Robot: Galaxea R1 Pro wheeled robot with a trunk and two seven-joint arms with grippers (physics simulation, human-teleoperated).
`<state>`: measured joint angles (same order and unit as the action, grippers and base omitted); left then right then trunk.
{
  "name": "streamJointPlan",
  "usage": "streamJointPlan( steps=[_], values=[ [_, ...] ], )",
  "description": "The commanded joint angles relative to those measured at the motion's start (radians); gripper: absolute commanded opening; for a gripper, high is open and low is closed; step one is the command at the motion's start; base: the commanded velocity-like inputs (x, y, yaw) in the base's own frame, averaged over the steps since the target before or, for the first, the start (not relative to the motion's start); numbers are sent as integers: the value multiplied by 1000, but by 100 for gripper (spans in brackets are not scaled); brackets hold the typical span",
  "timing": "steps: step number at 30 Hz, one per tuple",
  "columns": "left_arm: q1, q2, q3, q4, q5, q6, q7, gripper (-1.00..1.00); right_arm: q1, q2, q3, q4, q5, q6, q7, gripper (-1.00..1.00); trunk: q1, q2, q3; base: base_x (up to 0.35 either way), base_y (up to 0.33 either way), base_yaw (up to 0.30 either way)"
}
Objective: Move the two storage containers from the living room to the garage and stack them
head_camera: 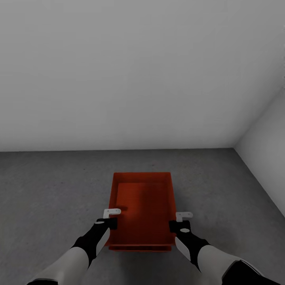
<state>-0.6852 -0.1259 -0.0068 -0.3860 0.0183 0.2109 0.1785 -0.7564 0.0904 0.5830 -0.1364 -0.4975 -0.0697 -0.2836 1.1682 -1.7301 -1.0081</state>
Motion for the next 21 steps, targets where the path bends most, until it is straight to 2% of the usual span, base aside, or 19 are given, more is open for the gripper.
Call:
streamJointPlan(
  steps=[1, 21],
  values=[
    [1, 0, -5, 6, -8, 8, 9, -100, 0, -5, -26, 0, 8, -30, -2, -100, 10, 0, -1, 0, 0, 0],
    [1, 0, -5, 4, -8, 9, 7, -100, 0, -6, -26, -2, 9, -28, -2, -100, 10, 0, -1, 0, 0, 0]
  ],
)
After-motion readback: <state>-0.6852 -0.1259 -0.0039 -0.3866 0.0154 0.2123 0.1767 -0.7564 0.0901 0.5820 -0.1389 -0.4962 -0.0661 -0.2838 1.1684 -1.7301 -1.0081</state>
